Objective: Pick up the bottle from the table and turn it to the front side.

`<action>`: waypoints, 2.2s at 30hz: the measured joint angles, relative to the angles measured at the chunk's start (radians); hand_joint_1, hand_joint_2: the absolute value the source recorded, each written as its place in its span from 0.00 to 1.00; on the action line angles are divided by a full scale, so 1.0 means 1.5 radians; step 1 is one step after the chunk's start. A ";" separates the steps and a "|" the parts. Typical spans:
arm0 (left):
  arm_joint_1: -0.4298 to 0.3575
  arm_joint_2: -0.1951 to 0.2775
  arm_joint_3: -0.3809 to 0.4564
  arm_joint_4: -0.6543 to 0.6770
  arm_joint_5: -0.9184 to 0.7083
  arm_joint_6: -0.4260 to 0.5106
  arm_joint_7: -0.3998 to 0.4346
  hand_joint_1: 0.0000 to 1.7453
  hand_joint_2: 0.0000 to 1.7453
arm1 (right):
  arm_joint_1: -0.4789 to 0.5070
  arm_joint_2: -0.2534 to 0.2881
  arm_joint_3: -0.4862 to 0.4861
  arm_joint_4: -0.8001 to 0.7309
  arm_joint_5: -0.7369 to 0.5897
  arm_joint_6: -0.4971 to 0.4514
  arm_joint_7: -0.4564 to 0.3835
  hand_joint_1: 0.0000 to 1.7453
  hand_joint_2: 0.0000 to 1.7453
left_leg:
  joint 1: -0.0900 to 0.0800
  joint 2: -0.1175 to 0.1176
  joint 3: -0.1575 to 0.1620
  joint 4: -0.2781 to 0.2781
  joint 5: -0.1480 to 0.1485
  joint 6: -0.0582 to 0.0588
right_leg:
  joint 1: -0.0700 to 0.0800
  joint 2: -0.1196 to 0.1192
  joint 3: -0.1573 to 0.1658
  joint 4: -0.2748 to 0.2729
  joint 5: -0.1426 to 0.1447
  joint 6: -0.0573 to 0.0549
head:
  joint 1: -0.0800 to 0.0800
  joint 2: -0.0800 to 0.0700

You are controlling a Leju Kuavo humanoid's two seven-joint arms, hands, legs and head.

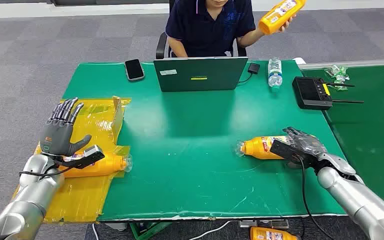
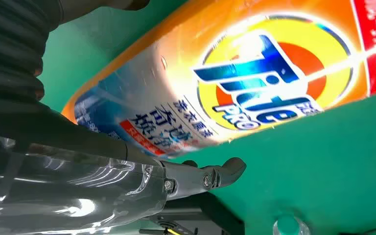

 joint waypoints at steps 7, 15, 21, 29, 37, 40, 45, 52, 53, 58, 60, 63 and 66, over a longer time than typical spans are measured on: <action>0.000 0.000 0.000 0.000 0.003 0.003 0.002 0.00 1.00 | 0.009 0.010 0.000 0.006 -0.006 -0.014 -0.003 0.00 1.00 | 0.000 0.000 0.000 0.000 0.000 0.000 | 0.000 0.000 0.000 0.000 0.000 0.000 | 0.000 0.000; 0.002 0.000 0.000 0.000 0.003 0.003 0.004 0.00 1.00 | 0.010 0.043 0.000 0.032 0.003 -0.036 -0.010 0.00 1.00 | 0.000 0.001 0.001 0.000 0.000 0.000 | 0.000 0.001 0.001 0.000 0.000 0.000 | 0.000 0.000; 0.003 0.000 0.000 0.000 0.003 0.003 0.005 0.00 1.00 | 0.008 0.054 0.000 0.040 0.004 -0.037 -0.010 1.00 1.00 | 0.000 0.001 0.003 0.000 0.000 0.000 | 0.000 0.001 0.002 0.000 0.000 0.000 | 0.000 0.000; 0.011 0.000 0.000 -0.001 0.005 0.003 0.006 0.00 1.00 | 0.004 0.070 -0.001 0.049 0.011 -0.039 -0.013 1.00 1.00 | 0.000 0.002 0.005 0.000 0.000 0.000 | 0.000 0.001 0.005 0.000 0.000 0.000 | 0.000 0.000; 0.019 -0.001 0.000 -0.007 0.002 0.003 0.012 0.00 1.00 | 0.001 0.079 -0.008 0.055 0.030 -0.038 -0.022 1.00 1.00 | 0.000 0.002 0.006 0.000 0.000 0.000 | 0.000 0.001 0.005 0.000 0.000 0.000 | 0.000 0.000; 0.019 -0.001 0.000 -0.008 0.000 0.003 0.011 0.00 1.00 | 0.000 0.082 -0.012 0.058 0.036 -0.037 -0.024 1.00 1.00 | 0.000 0.002 0.006 0.000 0.000 0.000 | 0.000 0.001 0.005 0.000 0.000 0.000 | 0.000 0.000; 0.019 -0.002 0.000 -0.008 -0.001 0.003 0.010 0.00 1.00 | -0.001 0.086 -0.017 0.059 0.040 -0.037 -0.032 1.00 1.00 | 0.000 0.002 0.006 0.000 0.000 0.000 | 0.000 0.001 0.005 0.000 0.000 0.000 | 0.000 0.000; 0.017 -0.005 0.000 -0.008 -0.001 0.003 0.002 0.00 1.00 | -0.013 0.109 -0.019 0.059 0.043 -0.041 -0.058 1.00 1.00 | 0.000 0.002 0.005 0.000 0.000 0.000 | 0.000 0.001 0.005 0.000 0.000 0.000 | 0.000 0.000; 0.017 -0.006 0.000 -0.008 -0.002 0.003 0.000 0.00 1.00 | -0.016 0.114 -0.019 0.059 0.045 -0.041 -0.060 1.00 1.00 | 0.000 0.002 0.005 0.000 0.000 0.000 | 0.000 0.001 0.005 0.000 0.000 0.000 | 0.000 0.000; 0.004 -0.017 0.000 -0.007 -0.010 -0.001 -0.006 0.00 1.00 | -0.053 0.153 -0.019 0.062 0.035 -0.046 -0.081 1.00 1.00 | 0.000 0.002 0.003 0.000 0.000 0.000 | 0.000 0.001 0.003 0.000 0.001 0.000 | 0.000 0.000; -0.006 -0.025 -0.001 -0.006 -0.015 -0.004 -0.003 0.00 1.00 | -0.076 0.176 -0.019 0.064 0.025 -0.053 -0.085 1.00 1.00 | 0.000 0.002 0.003 0.000 0.000 0.000 | 0.000 0.002 0.002 0.000 0.001 0.000 | 0.000 0.000; -0.018 -0.035 -0.004 -0.006 -0.017 -0.008 0.000 0.00 1.00 | -0.107 0.207 -0.019 0.064 0.016 -0.057 -0.083 1.00 1.00 | 0.000 0.002 0.003 0.000 0.001 0.000 | 0.000 0.002 0.002 0.000 0.001 -0.001 | 0.000 0.000; -0.024 -0.041 -0.005 -0.005 -0.015 -0.009 -0.003 0.00 1.00 | -0.128 0.227 -0.020 0.064 0.007 -0.060 -0.083 1.00 1.00 | 0.000 0.002 0.002 0.000 0.001 0.000 | 0.000 0.002 0.002 0.000 0.001 0.000 | 0.000 0.000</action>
